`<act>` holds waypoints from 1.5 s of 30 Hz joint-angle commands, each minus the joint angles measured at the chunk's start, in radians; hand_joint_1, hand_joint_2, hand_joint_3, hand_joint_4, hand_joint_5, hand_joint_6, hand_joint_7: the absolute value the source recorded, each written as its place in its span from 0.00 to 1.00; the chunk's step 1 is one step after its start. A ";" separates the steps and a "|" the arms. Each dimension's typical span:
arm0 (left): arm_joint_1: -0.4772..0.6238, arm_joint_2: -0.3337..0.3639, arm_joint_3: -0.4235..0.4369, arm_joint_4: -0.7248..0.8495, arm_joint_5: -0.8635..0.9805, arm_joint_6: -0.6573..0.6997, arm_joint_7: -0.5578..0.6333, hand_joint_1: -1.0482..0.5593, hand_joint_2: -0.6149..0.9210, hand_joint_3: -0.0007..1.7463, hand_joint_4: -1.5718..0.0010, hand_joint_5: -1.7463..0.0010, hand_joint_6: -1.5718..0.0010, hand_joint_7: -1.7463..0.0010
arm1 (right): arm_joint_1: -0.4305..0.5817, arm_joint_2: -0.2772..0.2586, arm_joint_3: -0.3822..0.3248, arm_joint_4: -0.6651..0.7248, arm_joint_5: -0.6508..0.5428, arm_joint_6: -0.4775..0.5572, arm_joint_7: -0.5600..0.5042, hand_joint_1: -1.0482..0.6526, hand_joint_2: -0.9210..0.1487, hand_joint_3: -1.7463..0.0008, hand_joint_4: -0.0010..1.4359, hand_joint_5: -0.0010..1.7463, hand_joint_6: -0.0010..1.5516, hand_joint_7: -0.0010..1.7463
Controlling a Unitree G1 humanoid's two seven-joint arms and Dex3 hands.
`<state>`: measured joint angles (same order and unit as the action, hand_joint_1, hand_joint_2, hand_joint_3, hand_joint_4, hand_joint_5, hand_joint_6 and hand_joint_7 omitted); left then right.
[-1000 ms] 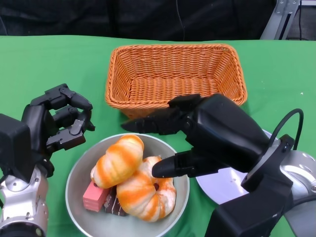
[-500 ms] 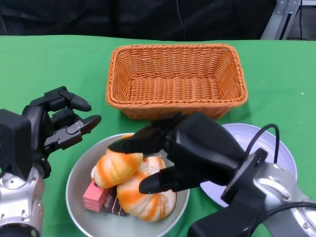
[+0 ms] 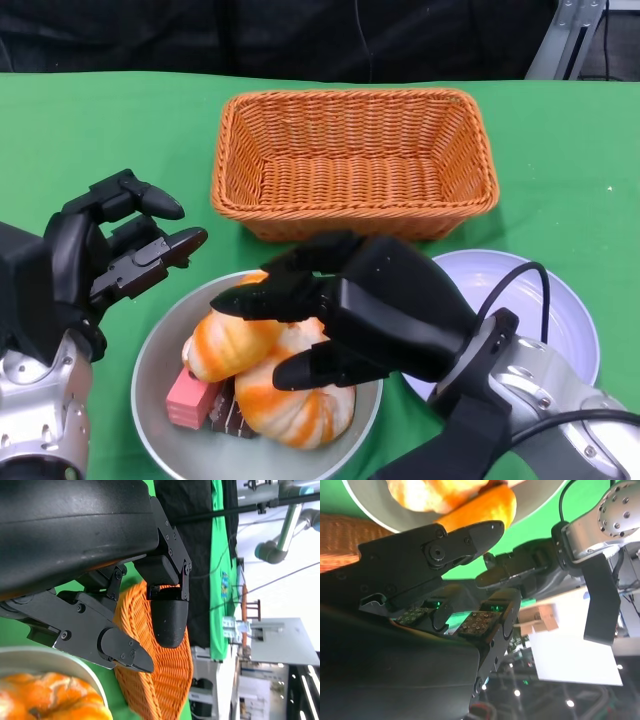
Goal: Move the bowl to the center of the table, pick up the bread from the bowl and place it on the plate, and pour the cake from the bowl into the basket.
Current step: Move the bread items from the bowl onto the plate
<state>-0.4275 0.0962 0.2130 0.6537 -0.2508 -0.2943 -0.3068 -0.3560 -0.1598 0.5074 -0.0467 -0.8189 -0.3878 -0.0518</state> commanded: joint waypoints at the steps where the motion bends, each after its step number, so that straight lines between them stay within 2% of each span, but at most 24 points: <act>1: 0.024 0.009 0.001 -0.042 0.005 0.010 0.010 0.45 0.94 0.01 0.49 0.09 0.50 0.22 | -0.020 0.008 0.014 0.034 -0.044 -0.019 -0.067 0.22 0.06 1.00 0.51 0.08 0.49 0.00; 3: 0.030 0.010 -0.005 -0.054 0.018 0.012 0.023 0.43 0.95 0.01 0.48 0.06 0.51 0.18 | -0.023 0.010 0.018 0.043 -0.055 -0.020 -0.083 0.22 0.05 1.00 0.51 0.07 0.48 0.00; 6: 0.045 0.046 -0.064 -0.089 0.173 0.036 0.132 0.40 0.98 0.01 0.50 0.08 0.54 0.19 | -0.029 0.020 0.025 0.058 -0.082 -0.015 -0.110 0.21 0.04 0.99 0.51 0.07 0.47 0.00; 7: 0.050 0.107 -0.154 -0.084 0.388 0.011 0.276 0.40 0.98 0.01 0.51 0.09 0.54 0.19 | -0.030 0.026 0.029 0.065 -0.085 -0.013 -0.114 0.21 0.03 0.99 0.51 0.07 0.47 0.00; 8: 0.053 0.149 -0.218 -0.077 0.539 -0.009 0.378 0.43 0.97 0.01 0.56 0.09 0.58 0.30 | -0.030 0.030 0.031 0.070 -0.086 -0.011 -0.115 0.21 0.03 0.99 0.51 0.07 0.47 0.00; 9: 0.054 0.177 -0.261 -0.071 0.643 -0.023 0.451 0.44 0.97 0.00 0.59 0.09 0.58 0.35 | -0.030 0.033 0.032 0.073 -0.086 -0.011 -0.115 0.21 0.03 0.99 0.52 0.07 0.46 0.00; 10: 0.057 0.123 -0.201 -0.078 0.493 -0.012 0.356 0.45 0.97 0.00 0.60 0.09 0.59 0.37 | -0.030 0.038 0.037 0.088 -0.094 -0.016 -0.134 0.21 0.03 1.00 0.52 0.07 0.46 0.00; 11: 0.059 0.072 -0.142 -0.085 0.345 0.002 0.265 0.49 0.98 0.03 0.60 0.04 0.62 0.25 | -0.031 0.040 0.041 0.099 -0.101 -0.021 -0.150 0.21 0.03 1.00 0.52 0.08 0.46 0.00; 12: 0.061 0.039 -0.104 -0.090 0.243 0.010 0.204 0.51 0.99 0.04 0.60 0.02 0.64 0.20 | -0.032 0.041 0.045 0.108 -0.105 -0.024 -0.162 0.21 0.03 1.00 0.53 0.08 0.46 0.00; 15: 0.062 0.026 -0.087 -0.093 0.173 0.015 0.161 0.53 1.00 0.05 0.60 0.00 0.66 0.14 | -0.036 0.038 0.052 0.117 -0.107 -0.024 -0.179 0.21 0.03 1.00 0.53 0.08 0.46 0.00; 16: 0.034 0.016 -0.045 -0.020 0.097 -0.015 0.088 0.53 1.00 0.05 0.60 0.00 0.66 0.14 | -0.037 0.046 0.062 0.140 -0.117 -0.025 -0.199 0.21 0.03 1.00 0.53 0.08 0.46 0.00; 18: -0.012 0.005 0.018 0.098 -0.017 -0.069 -0.037 0.46 0.96 0.03 0.56 0.09 0.51 0.29 | -0.039 0.054 0.077 0.173 -0.134 -0.025 -0.229 0.20 0.06 1.00 0.54 0.09 0.45 0.00; 20: -0.045 0.007 0.056 0.188 -0.083 -0.133 -0.163 0.43 0.97 0.03 0.55 0.12 0.48 0.34 | -0.042 0.055 0.084 0.187 -0.137 -0.026 -0.237 0.21 0.06 1.00 0.53 0.09 0.45 0.00; 22: -0.066 0.011 0.075 0.245 -0.105 -0.174 -0.223 0.42 0.97 0.03 0.55 0.13 0.48 0.35 | -0.045 0.053 0.088 0.192 -0.135 -0.025 -0.241 0.21 0.06 1.00 0.53 0.10 0.45 0.00; 31: -0.103 0.014 0.104 0.335 -0.112 -0.233 -0.273 0.42 0.98 0.03 0.55 0.14 0.48 0.35 | -0.048 0.050 0.094 0.195 -0.133 -0.023 -0.248 0.21 0.06 1.00 0.51 0.12 0.44 0.00; 33: -0.105 0.013 0.107 0.340 -0.111 -0.237 -0.276 0.42 0.98 0.03 0.55 0.14 0.48 0.35 | -0.049 0.050 0.094 0.195 -0.133 -0.023 -0.248 0.21 0.06 1.00 0.51 0.13 0.44 0.00; 34: -0.094 -0.002 0.109 0.311 -0.108 -0.233 -0.240 0.42 0.98 0.03 0.55 0.14 0.48 0.35 | -0.054 0.051 0.105 0.223 -0.148 -0.031 -0.272 0.21 0.06 1.00 0.51 0.13 0.44 0.00; 35: -0.085 -0.013 0.111 0.288 -0.106 -0.230 -0.213 0.49 0.97 0.13 0.54 0.10 0.47 0.33 | -0.059 0.052 0.114 0.245 -0.159 -0.037 -0.292 0.22 0.06 1.00 0.50 0.13 0.46 0.01; 37: -0.074 -0.025 0.111 0.259 -0.103 -0.223 -0.181 0.56 0.84 0.41 0.53 0.07 0.46 0.32 | -0.066 0.052 0.126 0.272 -0.171 -0.045 -0.319 0.23 0.05 1.00 0.50 0.13 0.47 0.01; 38: -0.071 -0.026 0.109 0.253 -0.102 -0.220 -0.177 0.57 0.82 0.45 0.53 0.07 0.46 0.32 | -0.069 0.052 0.128 0.276 -0.172 -0.045 -0.325 0.23 0.05 1.00 0.50 0.13 0.47 0.01; 41: -0.065 -0.028 0.108 0.238 -0.107 -0.207 -0.176 0.57 0.80 0.50 0.53 0.06 0.46 0.31 | -0.074 0.051 0.136 0.289 -0.181 -0.046 -0.345 0.24 0.05 1.00 0.50 0.13 0.47 0.01; 43: -0.062 -0.028 0.110 0.232 -0.115 -0.196 -0.182 0.60 0.81 0.49 0.52 0.12 0.45 0.35 | -0.079 0.050 0.145 0.300 -0.193 -0.047 -0.364 0.25 0.04 1.00 0.50 0.13 0.48 0.01; 45: -0.059 -0.031 0.110 0.227 -0.109 -0.217 -0.178 0.59 0.81 0.49 0.54 0.12 0.46 0.36 | -0.079 0.051 0.150 0.307 -0.202 -0.040 -0.378 0.26 0.04 1.00 0.51 0.13 0.48 0.01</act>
<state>-0.4975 0.0565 0.3181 0.8931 -0.3589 -0.4993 -0.4911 -0.4251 -0.1057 0.6505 0.2508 -1.0140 -0.4292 -0.4137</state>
